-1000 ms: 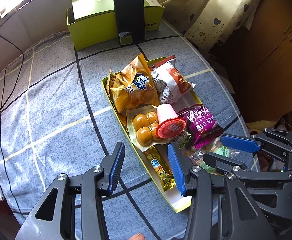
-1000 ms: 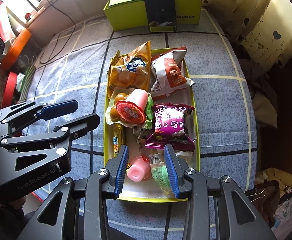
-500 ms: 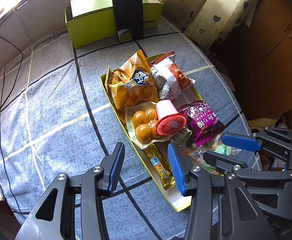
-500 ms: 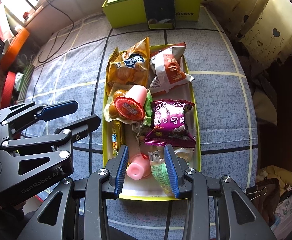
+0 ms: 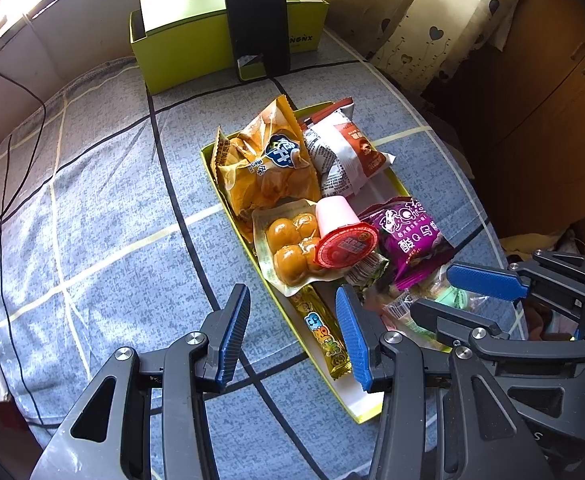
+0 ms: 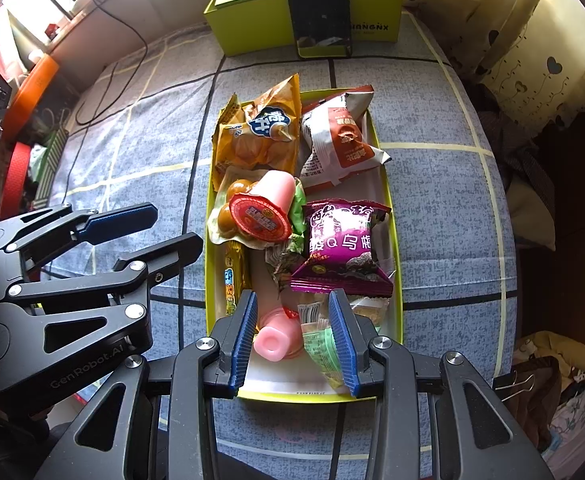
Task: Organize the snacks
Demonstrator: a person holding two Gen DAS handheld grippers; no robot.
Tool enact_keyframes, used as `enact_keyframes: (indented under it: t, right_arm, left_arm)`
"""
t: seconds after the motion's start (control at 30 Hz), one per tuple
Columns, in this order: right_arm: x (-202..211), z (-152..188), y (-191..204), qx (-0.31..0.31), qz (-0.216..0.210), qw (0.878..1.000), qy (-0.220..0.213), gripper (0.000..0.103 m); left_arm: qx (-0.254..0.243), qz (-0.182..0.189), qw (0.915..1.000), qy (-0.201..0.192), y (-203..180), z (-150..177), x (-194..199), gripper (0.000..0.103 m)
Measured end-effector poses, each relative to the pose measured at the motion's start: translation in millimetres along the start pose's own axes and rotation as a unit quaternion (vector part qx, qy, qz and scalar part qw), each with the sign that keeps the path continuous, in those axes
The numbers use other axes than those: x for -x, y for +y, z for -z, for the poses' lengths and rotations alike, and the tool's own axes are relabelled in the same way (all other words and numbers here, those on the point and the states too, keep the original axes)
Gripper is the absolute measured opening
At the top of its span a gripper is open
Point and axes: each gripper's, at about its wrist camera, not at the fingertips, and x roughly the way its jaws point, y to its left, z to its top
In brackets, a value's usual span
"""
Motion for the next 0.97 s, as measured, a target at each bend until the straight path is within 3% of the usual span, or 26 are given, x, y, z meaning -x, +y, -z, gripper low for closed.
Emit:
enact_keyframes:
  t: [0.97]
  right_arm:
    - [-3.1, 1.4, -0.5, 0.000, 0.000, 1.000, 0.003, 0.035]
  left_arm:
    - [-0.001, -0.004, 1.0000, 0.005, -0.2, 3.3, -5.5, 0.046]
